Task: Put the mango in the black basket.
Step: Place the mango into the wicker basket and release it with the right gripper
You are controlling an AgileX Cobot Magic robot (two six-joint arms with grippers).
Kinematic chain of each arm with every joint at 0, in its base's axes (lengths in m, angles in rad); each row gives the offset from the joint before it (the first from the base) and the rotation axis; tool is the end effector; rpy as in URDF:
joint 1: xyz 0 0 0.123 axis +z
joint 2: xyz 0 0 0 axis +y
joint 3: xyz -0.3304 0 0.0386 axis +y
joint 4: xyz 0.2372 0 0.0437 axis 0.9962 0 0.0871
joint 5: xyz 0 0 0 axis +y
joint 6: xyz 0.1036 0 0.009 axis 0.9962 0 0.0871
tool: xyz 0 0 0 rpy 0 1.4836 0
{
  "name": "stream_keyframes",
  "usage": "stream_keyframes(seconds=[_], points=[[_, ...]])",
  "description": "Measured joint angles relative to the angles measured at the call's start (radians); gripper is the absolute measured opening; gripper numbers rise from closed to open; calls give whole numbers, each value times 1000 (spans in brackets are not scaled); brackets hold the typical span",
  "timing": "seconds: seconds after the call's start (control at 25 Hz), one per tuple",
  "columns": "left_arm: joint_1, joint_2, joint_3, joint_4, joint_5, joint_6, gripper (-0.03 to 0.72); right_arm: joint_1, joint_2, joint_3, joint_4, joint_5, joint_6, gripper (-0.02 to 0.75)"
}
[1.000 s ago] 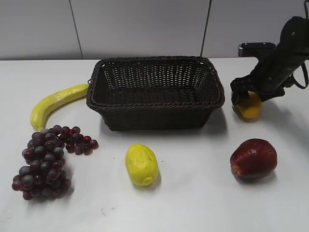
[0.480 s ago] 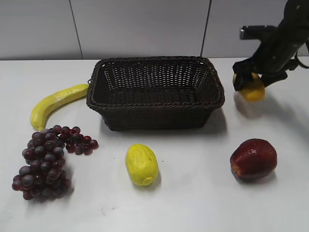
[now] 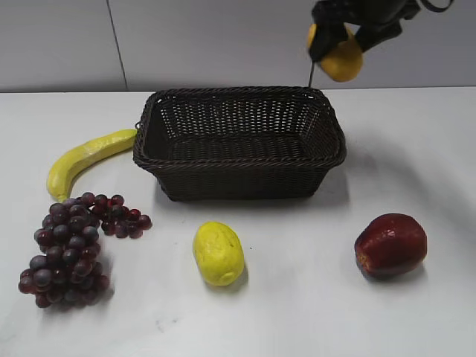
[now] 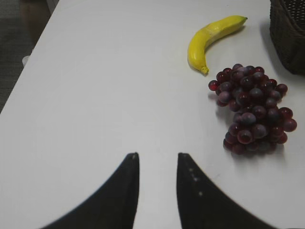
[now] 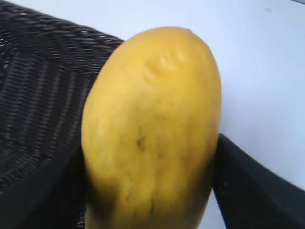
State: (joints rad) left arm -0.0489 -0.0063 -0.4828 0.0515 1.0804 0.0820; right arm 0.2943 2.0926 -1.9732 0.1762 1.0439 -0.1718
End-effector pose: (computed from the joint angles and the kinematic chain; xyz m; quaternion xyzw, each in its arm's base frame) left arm -0.0505 0.0072 0.2594 0.0552 0.8591 0.0341 0.5078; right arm 0.4627 0.1567 0.3152 -0.1994 0.9453 0.0993 0.2382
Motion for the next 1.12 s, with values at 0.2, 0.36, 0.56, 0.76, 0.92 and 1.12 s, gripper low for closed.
stream_keyframes(seconds=[0.2,0.36,0.56,0.76,0.92,1.12], points=[[0,0,0,0,0,0,201,134,19,-1,-28,-25,-1,561],[0,0,0,0,0,0,201,197,83,-5,-38,-61,-1,561],[0,0,0,0,0,0,201,217,192,-5,-47,-68,-1,559],[0,0,0,0,0,0,201,217,266,-5,-113,-112,11,559],[0,0,0,0,0,0,201,217,293,-5,-125,-131,47,564],[0,0,0,0,0,0,201,218,292,-5,-126,-123,60,646]])
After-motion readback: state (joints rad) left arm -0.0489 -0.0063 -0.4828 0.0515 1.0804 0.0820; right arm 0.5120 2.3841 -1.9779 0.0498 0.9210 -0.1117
